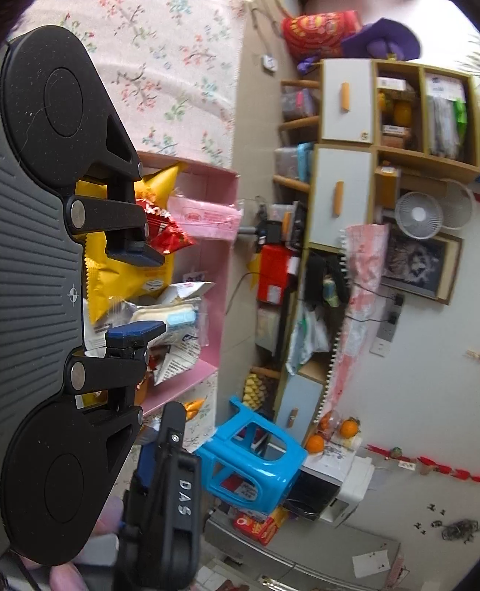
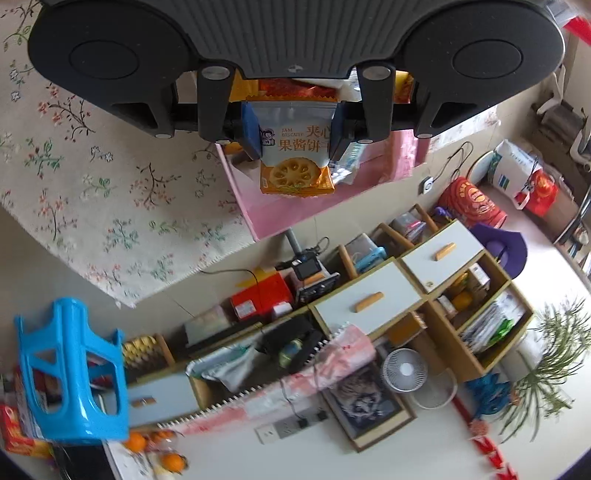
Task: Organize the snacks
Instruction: 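Carry the wafer cake and biscuit packet over the pink box and release the biscuit packet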
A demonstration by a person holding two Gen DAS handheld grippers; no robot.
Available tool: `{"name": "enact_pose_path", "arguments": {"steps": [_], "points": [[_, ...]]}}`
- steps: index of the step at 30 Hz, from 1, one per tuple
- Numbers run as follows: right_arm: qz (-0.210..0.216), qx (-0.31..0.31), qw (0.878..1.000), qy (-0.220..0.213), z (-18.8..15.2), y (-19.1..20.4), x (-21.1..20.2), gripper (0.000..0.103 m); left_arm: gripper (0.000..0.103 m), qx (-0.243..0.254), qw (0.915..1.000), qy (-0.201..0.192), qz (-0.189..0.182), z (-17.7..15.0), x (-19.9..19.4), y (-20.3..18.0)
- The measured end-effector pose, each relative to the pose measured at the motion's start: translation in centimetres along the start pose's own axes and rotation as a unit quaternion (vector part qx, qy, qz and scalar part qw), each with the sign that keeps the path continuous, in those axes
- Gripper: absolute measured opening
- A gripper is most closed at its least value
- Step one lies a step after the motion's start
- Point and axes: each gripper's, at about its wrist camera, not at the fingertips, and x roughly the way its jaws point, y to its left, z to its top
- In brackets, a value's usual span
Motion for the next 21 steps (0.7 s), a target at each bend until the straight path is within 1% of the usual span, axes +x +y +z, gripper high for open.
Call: {"name": "enact_pose_path", "arguments": {"steps": [5,8,10,11,12,13,14,15,17,18,19,21], "points": [[-0.017,-0.021,1.000,0.015,-0.4,-0.1,1.0,0.028,0.031,-0.007,0.9996,0.022,0.015,-0.4,-0.5,0.5],[-0.019,-0.037,0.999,0.019,-0.4,0.0,1.3,0.029,0.033,-0.010,0.9989,0.045,0.012,-0.7,-0.8,0.7],[-0.014,-0.036,0.999,0.023,-0.3,-0.2,1.4,0.031,0.040,0.000,0.9983,0.057,0.012,-0.9,-1.0,0.6],[-0.013,-0.034,0.999,0.025,-0.3,-0.2,1.4,0.032,0.041,0.009,0.9980,0.061,0.013,-1.1,-1.2,0.5],[-0.013,-0.032,0.999,0.026,-0.2,-0.2,1.4,0.037,0.047,0.018,0.9976,0.065,0.013,-1.2,-1.3,0.4],[-0.011,-0.030,0.999,0.028,-0.2,-0.2,1.3,0.049,0.051,0.026,0.9971,0.069,0.014,-1.4,-1.5,0.3],[-0.011,-0.028,0.999,0.029,-0.2,-0.2,1.1,0.056,0.052,0.034,0.9966,0.074,0.015,-1.5,-1.5,0.4],[-0.011,-0.026,0.999,0.030,-0.2,-0.2,1.0,0.066,0.052,0.040,0.9960,0.079,0.015,-1.7,-1.6,0.4],[-0.009,-0.026,0.999,0.027,-0.1,-0.1,0.4,0.069,0.060,0.051,0.9946,0.089,0.014,-2.1,-1.8,0.5],[-0.007,-0.028,0.999,0.028,-0.1,-0.1,0.1,0.071,0.067,0.058,0.9938,0.094,0.013,-2.3,-1.9,0.6],[-0.007,-0.030,0.999,0.030,-0.1,0.0,-0.1,0.075,0.068,0.065,0.9927,0.101,0.011,-2.5,-2.0,0.7],[-0.008,-0.031,0.999,0.034,-0.1,-0.1,-0.6,0.079,0.070,0.079,0.9903,0.114,0.011,-3.0,-2.1,0.9]]}}
